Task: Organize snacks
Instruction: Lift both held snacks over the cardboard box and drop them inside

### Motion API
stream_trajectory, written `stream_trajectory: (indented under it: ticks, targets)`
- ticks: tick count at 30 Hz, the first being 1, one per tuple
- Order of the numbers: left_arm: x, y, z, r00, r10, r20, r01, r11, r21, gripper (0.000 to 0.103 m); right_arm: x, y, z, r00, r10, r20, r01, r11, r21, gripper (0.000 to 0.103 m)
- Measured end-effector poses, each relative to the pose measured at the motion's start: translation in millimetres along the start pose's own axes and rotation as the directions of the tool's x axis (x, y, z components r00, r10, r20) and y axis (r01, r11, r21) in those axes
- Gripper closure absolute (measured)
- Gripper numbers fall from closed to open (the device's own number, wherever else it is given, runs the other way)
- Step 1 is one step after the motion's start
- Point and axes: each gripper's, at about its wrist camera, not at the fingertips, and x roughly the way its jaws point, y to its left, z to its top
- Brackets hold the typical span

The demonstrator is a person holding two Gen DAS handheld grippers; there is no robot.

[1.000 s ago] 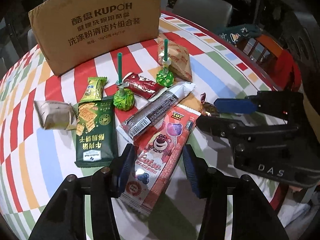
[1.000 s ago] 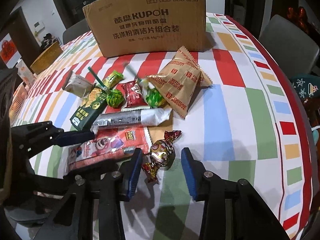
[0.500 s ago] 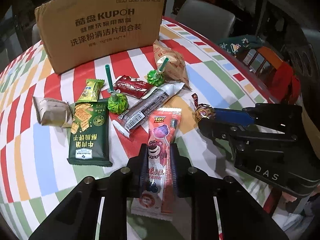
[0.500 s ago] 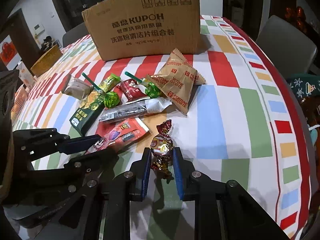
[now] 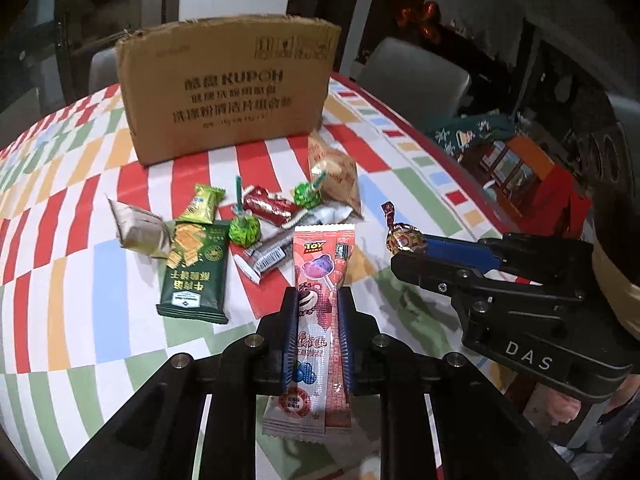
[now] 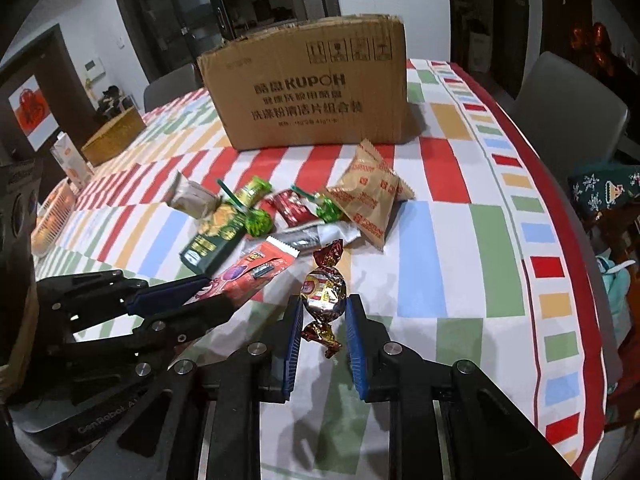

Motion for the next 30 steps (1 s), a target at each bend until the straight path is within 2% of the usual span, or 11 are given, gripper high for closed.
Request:
stream_trajectory:
  ticks: [9, 15, 30]
  targets:
    - [-32.6, 2.8, 18.2, 0.995, 0.022, 0.101, -0.019, 1.0, -0.022, 0.083, -22.2, 10.8, 13.9, 0.997, 0.014, 0.072, -0.012, 0.999, -0.033, 0.08]
    - [-51.4, 6.1, 34.8, 0.985, 0.043, 0.17, -0.04, 0.999, -0.022, 0.083, -32.3, 14.1, 29.7, 0.992, 0.021, 0.125, -0.015, 0.999, -0.044, 0.08]
    - [-77.1, 26.3, 94.7, 0.939, 0.131, 0.319, -0.125, 0.991, -0.04, 0.083, -42.9, 19.9, 93.7, 0.968, 0.027, 0.251, -0.011, 0.998, -0.063, 0.08]
